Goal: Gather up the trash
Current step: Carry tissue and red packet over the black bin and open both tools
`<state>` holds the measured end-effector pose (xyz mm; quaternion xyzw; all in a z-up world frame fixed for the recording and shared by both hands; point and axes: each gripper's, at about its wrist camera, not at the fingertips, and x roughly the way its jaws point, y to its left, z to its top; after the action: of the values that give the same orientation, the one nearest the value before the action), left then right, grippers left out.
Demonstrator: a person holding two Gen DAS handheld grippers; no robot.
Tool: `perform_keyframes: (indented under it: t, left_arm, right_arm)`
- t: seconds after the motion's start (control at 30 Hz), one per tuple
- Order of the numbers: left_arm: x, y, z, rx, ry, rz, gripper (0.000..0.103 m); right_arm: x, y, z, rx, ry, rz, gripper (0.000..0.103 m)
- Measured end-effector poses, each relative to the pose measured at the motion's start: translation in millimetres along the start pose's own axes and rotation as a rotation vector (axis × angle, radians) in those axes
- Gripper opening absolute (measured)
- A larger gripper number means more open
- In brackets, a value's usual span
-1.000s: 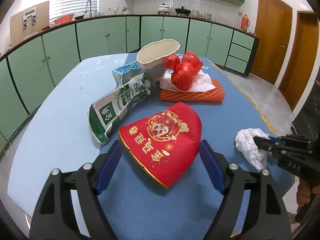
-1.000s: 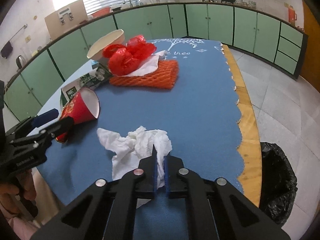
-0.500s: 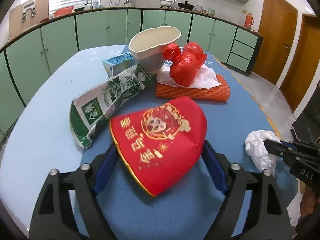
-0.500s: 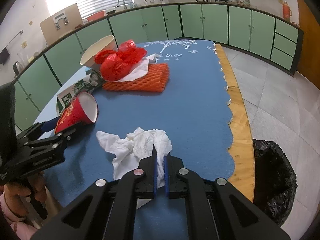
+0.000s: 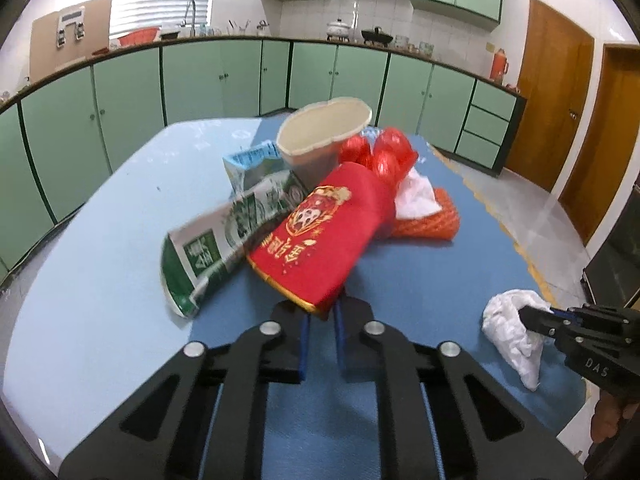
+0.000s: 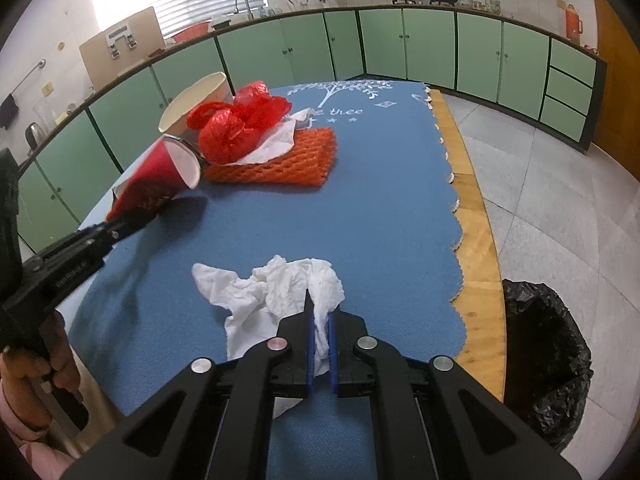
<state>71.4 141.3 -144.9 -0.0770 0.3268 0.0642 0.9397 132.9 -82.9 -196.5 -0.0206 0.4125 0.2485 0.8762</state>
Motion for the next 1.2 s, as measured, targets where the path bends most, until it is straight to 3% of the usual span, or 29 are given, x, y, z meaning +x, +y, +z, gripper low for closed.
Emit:
perform_keyframes:
  t: [0.4, 0.73, 1.2]
  left_arm:
    - [-28.4, -16.8, 17.1, 0.01, -0.065, -0.06, 0.005]
    - [-20.3, -82.1, 20.8, 0.121, -0.046, -0.204, 0.005]
    - [0.5, -193.4, 26.8, 0.255, -0.037, -0.446, 0.005]
  right_arm:
    - [-31.3, -7.6, 12.8, 0.024, -0.087, -0.01, 0.006]
    - [-83.1, -43.2, 15.2, 0.099, -0.182, -0.074, 0.006]
    - [-154.6, -121.1, -2.8, 0.229, -0.286, -0.279, 0.005]
